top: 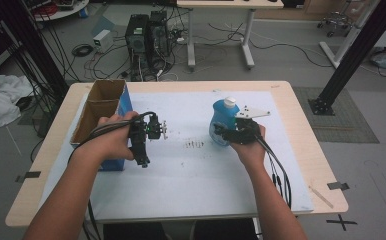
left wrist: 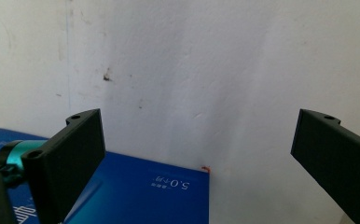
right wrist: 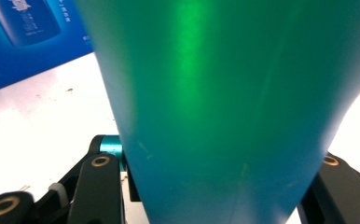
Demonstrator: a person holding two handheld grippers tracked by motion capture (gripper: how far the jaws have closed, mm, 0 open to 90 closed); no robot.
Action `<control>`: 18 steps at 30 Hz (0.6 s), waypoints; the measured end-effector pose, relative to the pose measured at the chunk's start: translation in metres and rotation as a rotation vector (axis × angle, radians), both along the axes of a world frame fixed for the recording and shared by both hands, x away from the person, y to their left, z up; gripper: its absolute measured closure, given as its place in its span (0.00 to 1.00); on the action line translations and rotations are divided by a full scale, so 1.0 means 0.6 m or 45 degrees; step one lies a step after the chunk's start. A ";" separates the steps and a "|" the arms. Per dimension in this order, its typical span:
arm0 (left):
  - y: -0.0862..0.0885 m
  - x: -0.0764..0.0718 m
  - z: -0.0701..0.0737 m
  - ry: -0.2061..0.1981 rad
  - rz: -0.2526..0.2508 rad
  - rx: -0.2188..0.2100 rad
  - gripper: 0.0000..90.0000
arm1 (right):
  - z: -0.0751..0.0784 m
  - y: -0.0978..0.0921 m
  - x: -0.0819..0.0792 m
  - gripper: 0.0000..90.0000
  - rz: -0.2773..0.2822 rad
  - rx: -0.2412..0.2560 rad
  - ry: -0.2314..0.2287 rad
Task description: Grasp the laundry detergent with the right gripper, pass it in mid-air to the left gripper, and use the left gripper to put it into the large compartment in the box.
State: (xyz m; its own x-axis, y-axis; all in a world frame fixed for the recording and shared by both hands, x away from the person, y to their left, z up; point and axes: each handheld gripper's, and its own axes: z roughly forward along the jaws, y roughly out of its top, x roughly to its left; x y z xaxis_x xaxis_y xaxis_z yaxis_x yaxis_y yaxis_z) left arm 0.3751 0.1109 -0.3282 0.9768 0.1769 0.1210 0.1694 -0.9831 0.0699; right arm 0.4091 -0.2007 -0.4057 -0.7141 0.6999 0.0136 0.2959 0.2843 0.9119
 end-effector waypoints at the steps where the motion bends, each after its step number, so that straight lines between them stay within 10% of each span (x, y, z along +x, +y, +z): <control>1: -0.002 0.000 0.003 0.002 -0.007 -0.006 0.03 | 0.004 -0.002 -0.002 0.51 0.013 -0.002 0.003; 18: -0.053 -0.013 0.065 -0.016 -0.123 -0.027 0.03 | 0.035 0.012 -0.061 0.51 0.348 -0.061 -0.010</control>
State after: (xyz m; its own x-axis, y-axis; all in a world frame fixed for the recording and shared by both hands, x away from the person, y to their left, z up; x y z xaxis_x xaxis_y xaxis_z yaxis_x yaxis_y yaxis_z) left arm 0.3675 0.0792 -0.2892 0.9879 0.0844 0.1302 0.0727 -0.9931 0.0924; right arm 0.3722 -0.1932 -0.3849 -0.8764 0.4812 -0.0208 0.1956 0.3952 0.8975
